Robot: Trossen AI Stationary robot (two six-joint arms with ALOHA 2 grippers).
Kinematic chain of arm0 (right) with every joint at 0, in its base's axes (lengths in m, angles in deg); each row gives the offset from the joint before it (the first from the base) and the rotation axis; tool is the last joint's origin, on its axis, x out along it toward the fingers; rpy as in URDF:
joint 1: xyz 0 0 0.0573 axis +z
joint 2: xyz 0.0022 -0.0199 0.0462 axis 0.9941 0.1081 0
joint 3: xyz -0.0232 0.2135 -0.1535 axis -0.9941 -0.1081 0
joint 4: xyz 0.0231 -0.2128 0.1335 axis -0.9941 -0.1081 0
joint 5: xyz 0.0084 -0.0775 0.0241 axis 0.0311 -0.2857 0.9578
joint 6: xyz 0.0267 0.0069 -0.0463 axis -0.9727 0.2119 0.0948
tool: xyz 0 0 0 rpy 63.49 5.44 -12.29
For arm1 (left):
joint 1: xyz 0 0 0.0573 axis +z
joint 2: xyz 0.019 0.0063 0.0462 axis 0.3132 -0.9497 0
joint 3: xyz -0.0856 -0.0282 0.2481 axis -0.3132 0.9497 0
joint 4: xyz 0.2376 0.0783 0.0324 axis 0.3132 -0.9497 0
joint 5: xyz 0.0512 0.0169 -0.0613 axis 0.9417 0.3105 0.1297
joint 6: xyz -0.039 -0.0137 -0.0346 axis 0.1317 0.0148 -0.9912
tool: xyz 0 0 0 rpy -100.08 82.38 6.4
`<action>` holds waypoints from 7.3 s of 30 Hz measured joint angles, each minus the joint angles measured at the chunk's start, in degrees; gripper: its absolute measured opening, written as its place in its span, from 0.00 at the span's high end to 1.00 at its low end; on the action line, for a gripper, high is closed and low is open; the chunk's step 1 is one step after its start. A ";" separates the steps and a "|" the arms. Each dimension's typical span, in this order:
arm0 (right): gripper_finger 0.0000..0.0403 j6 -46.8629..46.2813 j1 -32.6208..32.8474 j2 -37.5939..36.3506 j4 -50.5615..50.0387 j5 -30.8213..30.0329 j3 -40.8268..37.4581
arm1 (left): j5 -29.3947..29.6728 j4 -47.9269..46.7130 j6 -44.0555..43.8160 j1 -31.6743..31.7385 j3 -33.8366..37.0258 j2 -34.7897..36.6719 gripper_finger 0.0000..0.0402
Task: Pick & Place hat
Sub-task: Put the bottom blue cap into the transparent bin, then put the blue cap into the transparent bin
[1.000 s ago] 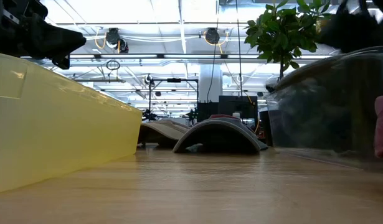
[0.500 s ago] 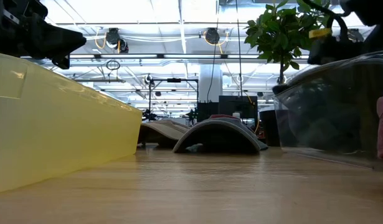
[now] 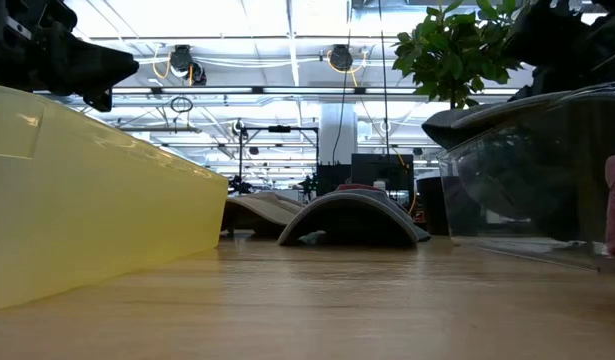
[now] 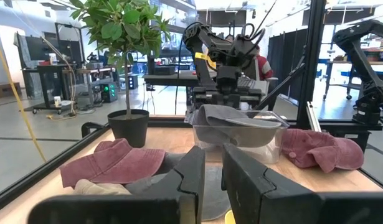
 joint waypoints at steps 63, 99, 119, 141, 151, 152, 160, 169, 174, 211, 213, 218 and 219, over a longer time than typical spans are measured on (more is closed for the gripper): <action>0.39 30.18 -27.06 58.10 -27.80 20.81 57.95 | 0.02 0.21 0.21 0.02 -0.01 0.00 0.85; 0.97 29.05 -27.43 54.91 -20.26 21.99 49.38 | 0.02 0.19 0.18 -0.01 0.00 0.00 0.85; 1.00 26.40 -21.46 34.33 -20.39 22.07 49.37 | 0.02 0.17 0.13 0.01 0.00 0.00 0.85; 1.00 20.36 1.21 10.89 -20.67 5.43 27.62 | 0.01 0.15 -1.39 -0.01 0.00 0.00 0.85; 1.00 11.78 6.57 5.14 -16.98 0.92 16.48 | 0.01 0.06 -1.35 0.00 0.00 0.00 0.85; 1.00 11.46 6.78 5.12 -17.00 0.91 16.48 | 0.01 0.06 -1.40 0.00 0.00 0.00 0.85; 1.00 10.67 10.01 5.44 -16.45 -3.18 16.48 | 0.01 0.02 -1.63 -0.01 0.00 0.00 0.85; 1.00 15.95 11.17 5.05 -14.94 -5.77 20.48 | 0.02 -0.34 -1.55 0.01 0.00 0.00 0.85; 1.00 11.57 13.69 5.05 -19.51 -6.92 22.00 | 0.00 -0.33 -1.53 0.02 0.00 0.00 0.85; 1.00 -22.32 24.04 5.16 -29.07 -8.07 10.23 | 0.02 -0.27 -2.01 0.00 0.00 0.00 0.85; 0.98 -22.36 24.04 5.14 -28.43 -7.80 10.21 | 0.02 -0.25 -2.01 0.01 -0.02 0.00 0.85; 0.88 -21.45 24.01 4.34 -26.51 -5.91 10.19 | 0.02 -0.27 -1.99 -0.01 0.00 0.00 0.85; 0.85 -21.73 24.01 3.87 -26.50 -6.02 10.19 | 0.02 -0.27 -1.99 -0.01 0.00 0.00 0.85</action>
